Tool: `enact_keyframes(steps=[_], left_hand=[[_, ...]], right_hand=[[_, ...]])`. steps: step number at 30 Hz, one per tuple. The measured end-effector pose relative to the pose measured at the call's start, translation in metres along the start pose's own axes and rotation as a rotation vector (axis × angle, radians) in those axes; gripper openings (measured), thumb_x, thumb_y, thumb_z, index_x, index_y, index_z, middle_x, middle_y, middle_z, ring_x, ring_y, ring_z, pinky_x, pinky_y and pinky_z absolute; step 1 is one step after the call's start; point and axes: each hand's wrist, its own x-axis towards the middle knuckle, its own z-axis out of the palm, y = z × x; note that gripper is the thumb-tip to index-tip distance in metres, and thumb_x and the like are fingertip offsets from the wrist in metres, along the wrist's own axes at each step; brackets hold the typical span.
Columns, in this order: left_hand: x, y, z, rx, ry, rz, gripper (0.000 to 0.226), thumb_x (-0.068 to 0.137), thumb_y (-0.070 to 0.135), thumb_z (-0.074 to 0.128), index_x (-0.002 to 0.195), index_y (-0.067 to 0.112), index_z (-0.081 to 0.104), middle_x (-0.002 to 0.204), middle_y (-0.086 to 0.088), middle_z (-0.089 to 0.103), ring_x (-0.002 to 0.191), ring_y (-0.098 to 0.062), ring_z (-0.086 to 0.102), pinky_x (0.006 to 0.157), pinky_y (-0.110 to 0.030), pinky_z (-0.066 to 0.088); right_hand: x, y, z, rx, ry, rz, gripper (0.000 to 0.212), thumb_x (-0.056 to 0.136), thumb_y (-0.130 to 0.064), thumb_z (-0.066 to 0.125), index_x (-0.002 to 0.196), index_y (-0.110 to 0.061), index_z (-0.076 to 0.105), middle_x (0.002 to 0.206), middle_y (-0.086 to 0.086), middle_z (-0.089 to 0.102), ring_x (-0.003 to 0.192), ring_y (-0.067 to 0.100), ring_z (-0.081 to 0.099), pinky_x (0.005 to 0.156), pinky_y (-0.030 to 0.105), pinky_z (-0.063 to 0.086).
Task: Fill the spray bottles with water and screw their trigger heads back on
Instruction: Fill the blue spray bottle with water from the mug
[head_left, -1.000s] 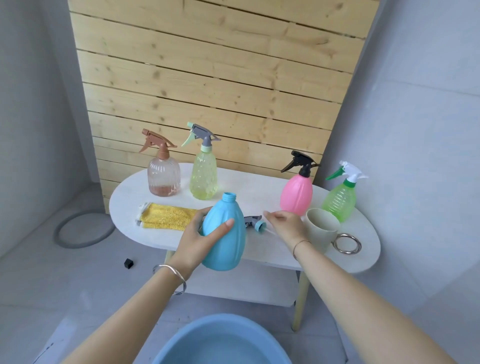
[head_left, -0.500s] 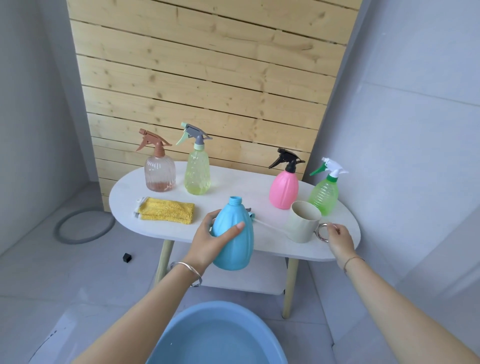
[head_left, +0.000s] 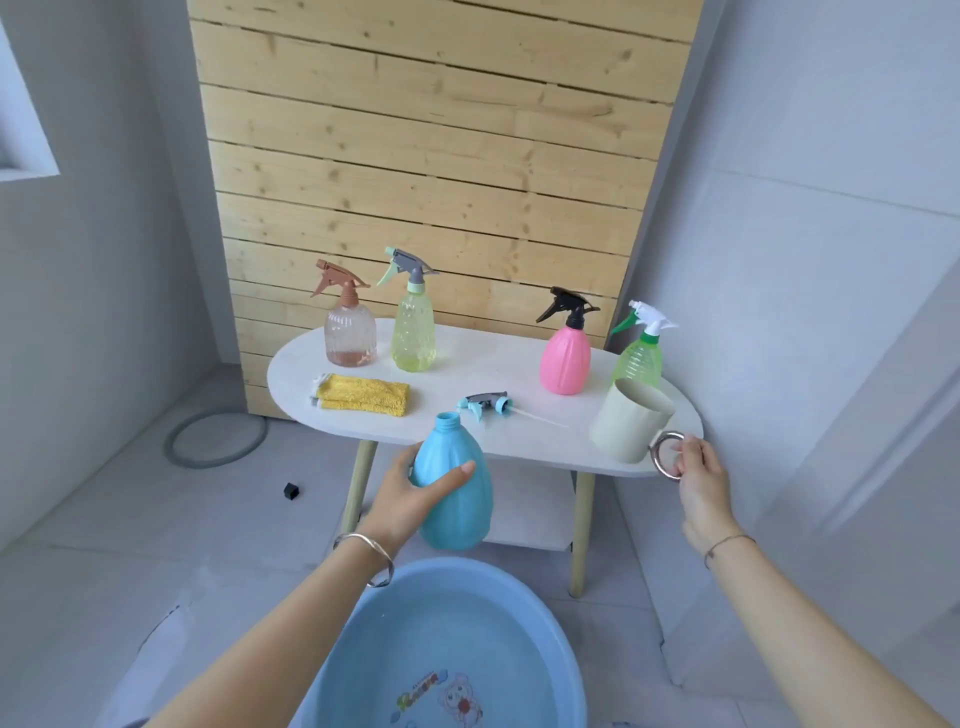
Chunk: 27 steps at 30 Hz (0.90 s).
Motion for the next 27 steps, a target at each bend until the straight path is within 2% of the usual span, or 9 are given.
enact_keyframes(steps=[4,7,9,13,15,18,22,24,27], left_hand=[[-0.024,-0.024,0.000,0.032,0.009,0.001,0.053,0.069,0.039,0.084,0.110,0.026,0.053,0.101,0.005,0.066,0.084,-0.001,0.065,0.065,-0.016,0.052],[-0.041,-0.048,-0.006,0.051,0.012,-0.005,0.062,0.062,0.048,0.084,0.111,0.034,0.048,0.103,0.009,0.064,0.089,-0.001,0.064,0.068,-0.016,0.052],[-0.053,-0.068,-0.012,0.089,0.010,-0.022,0.067,0.059,0.051,0.085,0.112,0.037,0.046,0.105,0.011,0.061,0.093,-0.003,0.063,0.070,-0.019,0.052],[-0.075,-0.117,-0.027,0.157,0.027,-0.079,0.058,0.072,0.031,0.082,0.119,0.028,0.047,0.107,0.010,0.060,0.093,-0.004,0.063,0.068,-0.019,0.052],[-0.084,-0.141,-0.037,0.187,0.040,-0.141,0.057,0.069,0.039,0.084,0.114,0.025,0.053,0.105,0.005,0.065,0.092,-0.009,0.065,0.067,-0.019,0.051],[-0.092,-0.167,-0.049,0.208,0.049,-0.201,0.060,0.062,0.047,0.086,0.109,0.024,0.057,0.102,0.004,0.068,0.091,-0.010,0.067,0.069,-0.019,0.050],[-0.096,-0.191,-0.060,0.222,0.080,-0.233,0.067,0.055,0.056,0.083,0.111,0.030,0.055,0.105,0.005,0.067,0.095,-0.011,0.065,0.077,-0.027,0.053],[-0.097,-0.203,-0.063,0.228,0.060,-0.257,0.072,0.049,0.062,0.080,0.110,0.034,0.055,0.106,0.007,0.067,0.096,-0.012,0.065,0.084,-0.035,0.055],[-0.096,-0.213,-0.061,0.243,0.017,-0.262,0.075,0.047,0.064,0.078,0.112,0.033,0.055,0.105,0.009,0.067,0.095,-0.009,0.065,0.081,-0.032,0.055]], right_hand=[[-0.035,-0.010,0.006,0.215,-0.082,0.067,0.030,0.099,-0.021,0.046,0.069,-0.018,0.050,0.066,-0.001,0.040,0.059,0.010,0.036,0.070,0.023,0.032],[-0.061,0.003,0.012,0.300,-0.202,0.157,0.033,0.097,-0.021,0.050,0.064,-0.019,0.047,0.055,-0.009,0.039,0.050,0.007,0.031,0.073,0.028,0.030],[-0.081,0.025,0.016,0.216,-0.279,0.208,0.036,0.093,-0.026,0.058,0.059,-0.023,0.049,0.051,-0.012,0.036,0.054,0.009,0.031,0.073,0.030,0.032],[-0.123,0.085,0.020,-0.018,-0.403,0.312,0.038,0.091,-0.027,0.061,0.059,-0.020,0.041,0.057,-0.005,0.030,0.059,0.013,0.028,0.063,0.027,0.027],[-0.143,0.117,0.022,-0.189,-0.467,0.288,0.041,0.093,-0.027,0.059,0.061,-0.019,0.035,0.060,-0.003,0.028,0.058,0.012,0.028,0.056,0.024,0.023],[-0.162,0.160,0.019,-0.389,-0.535,0.232,0.037,0.093,-0.024,0.058,0.063,-0.014,0.039,0.057,-0.004,0.032,0.057,0.011,0.030,0.047,0.017,0.024],[-0.175,0.202,0.013,-0.523,-0.526,0.202,0.039,0.090,-0.022,0.063,0.061,-0.014,0.038,0.060,0.004,0.043,0.061,0.017,0.037,0.055,0.027,0.029],[-0.178,0.216,0.011,-0.572,-0.509,0.199,0.042,0.086,-0.019,0.067,0.056,-0.014,0.038,0.056,0.001,0.042,0.057,0.016,0.036,0.051,0.022,0.028],[-0.180,0.226,0.012,-0.652,-0.523,0.182,0.037,0.084,-0.021,0.069,0.058,-0.006,0.048,0.055,0.002,0.045,0.055,0.016,0.038,0.049,0.019,0.029]])
